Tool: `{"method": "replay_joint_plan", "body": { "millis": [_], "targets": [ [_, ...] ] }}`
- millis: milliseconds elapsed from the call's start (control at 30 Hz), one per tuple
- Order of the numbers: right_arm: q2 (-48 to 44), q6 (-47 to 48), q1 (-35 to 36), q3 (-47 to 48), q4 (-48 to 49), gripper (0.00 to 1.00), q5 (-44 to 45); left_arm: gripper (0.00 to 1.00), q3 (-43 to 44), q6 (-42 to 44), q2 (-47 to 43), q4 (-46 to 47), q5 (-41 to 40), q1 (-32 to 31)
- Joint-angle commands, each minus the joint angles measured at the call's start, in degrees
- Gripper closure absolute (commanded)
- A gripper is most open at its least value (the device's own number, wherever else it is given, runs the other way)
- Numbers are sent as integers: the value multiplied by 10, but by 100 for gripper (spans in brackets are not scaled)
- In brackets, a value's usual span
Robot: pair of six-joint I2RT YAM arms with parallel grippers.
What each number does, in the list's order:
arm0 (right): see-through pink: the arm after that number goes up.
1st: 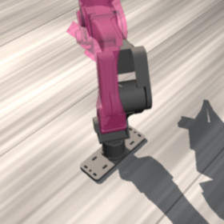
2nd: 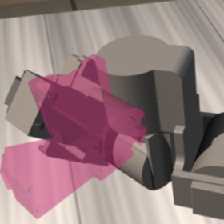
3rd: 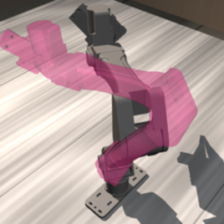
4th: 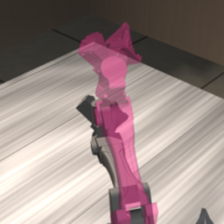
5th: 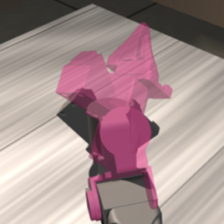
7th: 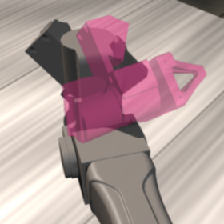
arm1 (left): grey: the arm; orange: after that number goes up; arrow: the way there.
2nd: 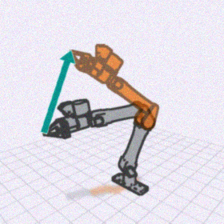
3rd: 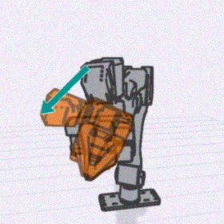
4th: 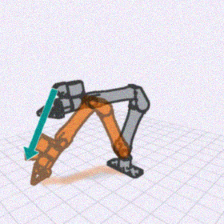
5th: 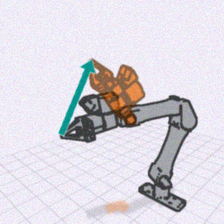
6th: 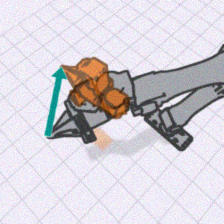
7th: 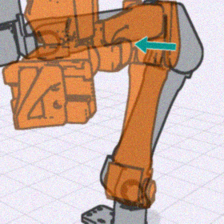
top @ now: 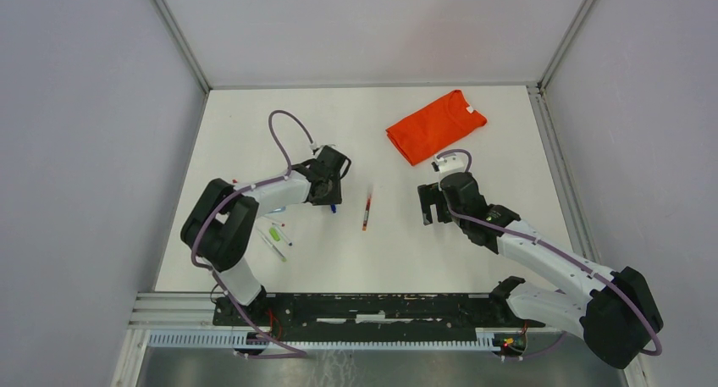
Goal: Insert the pens into the pen caps
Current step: Move the pen cap to the center of the board, then adjust the pen at the center of the board.
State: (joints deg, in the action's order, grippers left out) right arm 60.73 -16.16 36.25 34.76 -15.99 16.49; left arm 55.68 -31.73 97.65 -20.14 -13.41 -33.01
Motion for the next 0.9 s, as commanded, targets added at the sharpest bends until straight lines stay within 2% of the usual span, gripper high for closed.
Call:
{"method": "replay_joint_plan", "body": {
  "millis": [0, 100, 200, 300, 433, 633, 867],
  "targets": [
    [-4, 8, -1, 7, 6, 8, 1, 56, 17, 8, -40, -24, -23, 2],
    [-5, 9, -2, 5, 8, 8, 1, 56, 3, -27, -98, -52, -73, 1],
    [-2, 9, -2, 3, 14, 8, 0, 55, -36, -99, -172, -76, -116, 1],
    [3, 8, -2, 4, 18, 8, -5, 56, -83, -176, -250, -114, -137, 1],
    [8, 7, -2, 3, 24, 8, -10, 60, -128, -269, -309, -182, -158, 2],
    [11, 5, -2, 3, 25, 8, -14, 60, -165, -330, -353, -235, -182, 1],
    [10, 2, -2, 2, 22, 8, -13, 64, -190, -369, -316, -258, -174, 1]
  ]
}}
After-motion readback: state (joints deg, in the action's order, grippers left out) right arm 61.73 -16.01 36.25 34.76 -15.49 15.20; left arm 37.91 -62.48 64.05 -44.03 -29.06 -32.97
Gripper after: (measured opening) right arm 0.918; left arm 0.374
